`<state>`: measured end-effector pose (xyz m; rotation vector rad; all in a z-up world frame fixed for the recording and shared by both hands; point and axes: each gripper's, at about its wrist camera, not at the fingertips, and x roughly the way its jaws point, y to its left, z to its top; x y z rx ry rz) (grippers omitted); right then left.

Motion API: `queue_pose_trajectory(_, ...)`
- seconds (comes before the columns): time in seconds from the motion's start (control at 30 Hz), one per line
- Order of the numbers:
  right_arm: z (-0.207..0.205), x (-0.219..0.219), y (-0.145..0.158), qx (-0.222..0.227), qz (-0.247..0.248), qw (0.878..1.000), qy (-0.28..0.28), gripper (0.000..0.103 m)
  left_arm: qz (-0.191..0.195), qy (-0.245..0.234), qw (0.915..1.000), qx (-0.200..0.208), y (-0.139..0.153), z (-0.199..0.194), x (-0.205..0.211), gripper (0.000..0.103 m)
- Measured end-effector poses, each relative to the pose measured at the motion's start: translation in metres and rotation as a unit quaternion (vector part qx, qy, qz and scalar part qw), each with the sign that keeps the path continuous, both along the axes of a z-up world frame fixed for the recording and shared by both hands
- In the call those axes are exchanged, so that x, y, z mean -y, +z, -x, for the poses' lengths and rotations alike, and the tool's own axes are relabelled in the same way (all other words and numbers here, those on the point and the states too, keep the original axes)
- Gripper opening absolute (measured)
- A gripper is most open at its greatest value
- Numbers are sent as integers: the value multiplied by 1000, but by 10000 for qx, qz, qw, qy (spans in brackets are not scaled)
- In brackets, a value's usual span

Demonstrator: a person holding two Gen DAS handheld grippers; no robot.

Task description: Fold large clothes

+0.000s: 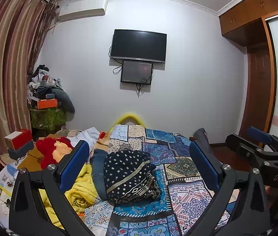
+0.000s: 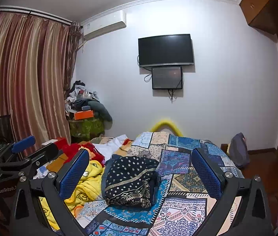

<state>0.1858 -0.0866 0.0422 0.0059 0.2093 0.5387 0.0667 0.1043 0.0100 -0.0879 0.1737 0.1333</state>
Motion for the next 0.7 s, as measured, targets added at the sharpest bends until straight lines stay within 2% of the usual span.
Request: queue_pose_trajectory(0.7, 1, 1, 1, -21, -113, 9998, -147, 103, -50, -396, 9991, -145, -4, -8, -1, 102)
